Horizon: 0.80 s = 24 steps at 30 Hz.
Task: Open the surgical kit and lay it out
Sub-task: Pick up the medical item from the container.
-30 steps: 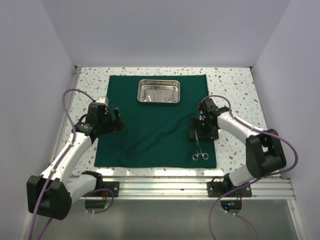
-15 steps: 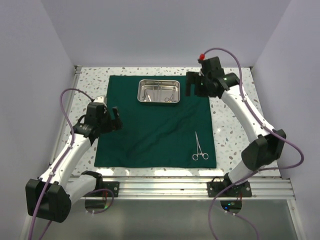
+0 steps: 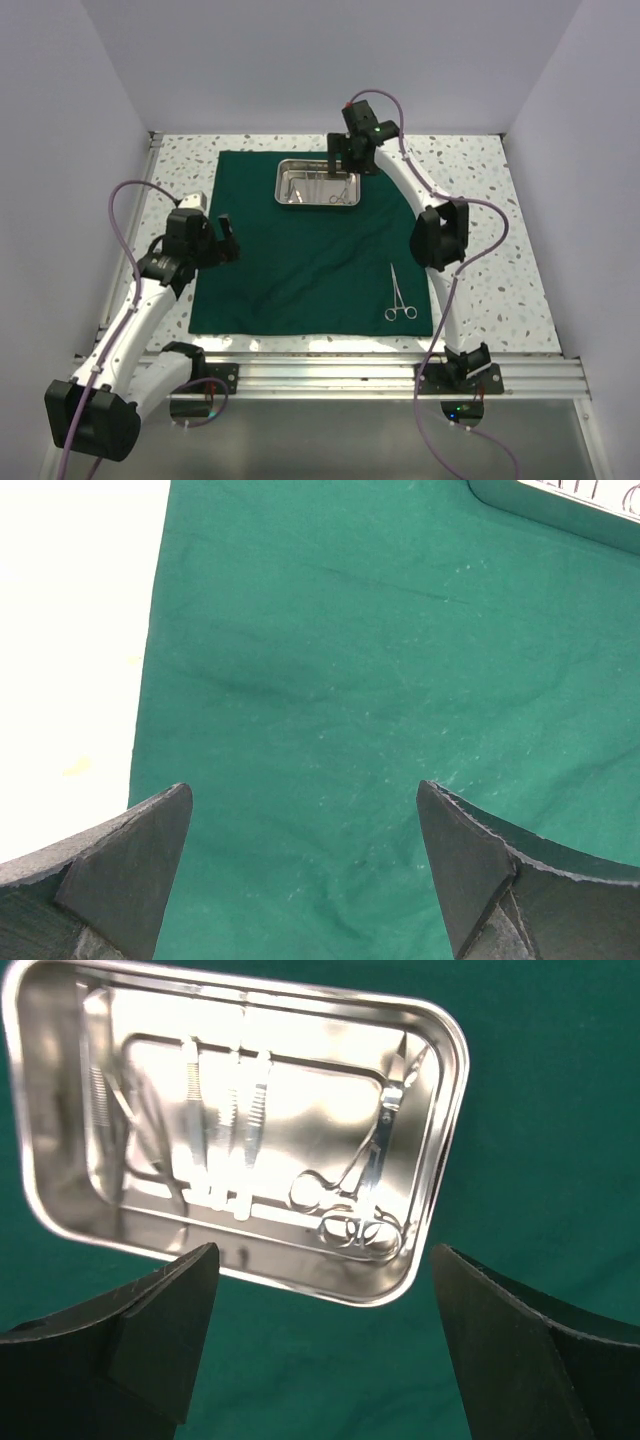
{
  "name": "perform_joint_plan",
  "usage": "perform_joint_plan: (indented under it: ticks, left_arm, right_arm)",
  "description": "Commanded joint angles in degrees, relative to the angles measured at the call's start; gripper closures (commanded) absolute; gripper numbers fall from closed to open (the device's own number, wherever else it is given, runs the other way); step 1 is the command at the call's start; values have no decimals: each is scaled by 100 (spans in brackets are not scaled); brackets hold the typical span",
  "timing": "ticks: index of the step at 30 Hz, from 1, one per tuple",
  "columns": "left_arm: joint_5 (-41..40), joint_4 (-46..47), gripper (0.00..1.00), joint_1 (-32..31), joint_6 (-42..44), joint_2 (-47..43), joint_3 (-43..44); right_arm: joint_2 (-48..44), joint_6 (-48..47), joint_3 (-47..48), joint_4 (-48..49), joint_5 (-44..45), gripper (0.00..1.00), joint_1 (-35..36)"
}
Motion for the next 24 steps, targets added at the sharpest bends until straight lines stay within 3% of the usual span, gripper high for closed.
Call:
perform_joint_plan:
  ticks: [1,9,24]
  left_arm:
    - [-180,-166,2,17,16,-238,224]
    - [-197,-104,2,17,-37,-449,110]
    - [-206,27,2,17,-2,-432,31]
  right_arm:
    - [101,49,325,-129,294,10,-3]
    - [541,84,26,232,304,15,58]
    - [892,313,315,461,506,18,243]
